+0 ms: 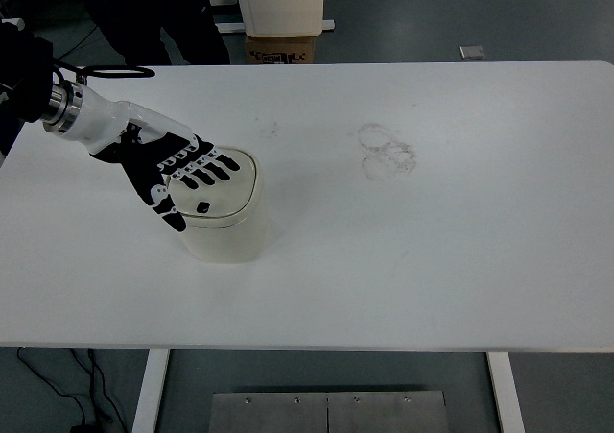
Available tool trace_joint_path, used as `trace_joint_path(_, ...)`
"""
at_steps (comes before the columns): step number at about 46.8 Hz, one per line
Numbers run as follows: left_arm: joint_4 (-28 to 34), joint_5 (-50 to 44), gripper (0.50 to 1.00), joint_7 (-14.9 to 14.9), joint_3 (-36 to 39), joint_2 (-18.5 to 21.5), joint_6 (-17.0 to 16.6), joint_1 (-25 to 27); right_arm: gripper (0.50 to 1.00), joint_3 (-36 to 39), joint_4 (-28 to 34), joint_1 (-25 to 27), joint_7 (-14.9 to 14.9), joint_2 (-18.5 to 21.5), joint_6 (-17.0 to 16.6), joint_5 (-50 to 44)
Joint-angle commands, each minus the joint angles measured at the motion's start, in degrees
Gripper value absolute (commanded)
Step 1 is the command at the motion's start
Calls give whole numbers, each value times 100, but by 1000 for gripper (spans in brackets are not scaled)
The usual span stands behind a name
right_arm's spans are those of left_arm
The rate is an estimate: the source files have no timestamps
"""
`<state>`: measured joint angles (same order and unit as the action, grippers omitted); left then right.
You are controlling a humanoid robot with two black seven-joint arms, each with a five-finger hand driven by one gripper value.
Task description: Open trash bin
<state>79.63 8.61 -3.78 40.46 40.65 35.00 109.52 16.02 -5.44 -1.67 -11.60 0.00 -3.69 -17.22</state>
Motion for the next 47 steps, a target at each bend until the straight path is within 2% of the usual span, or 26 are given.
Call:
trace_joint_path(1,8,1,1000,0,-3,-13,0,8,991,-2,-1,0,0,0,0,8)
trace_joint_path(38,26,1,1000,-44,6,-83,0,-177,991,-2,-1,0,0,0,0,-1)
trace_joint_path(47,-132,-17,1000,-36,-99,-4,0,25,991,-2,-1,0,0,0,0,8)
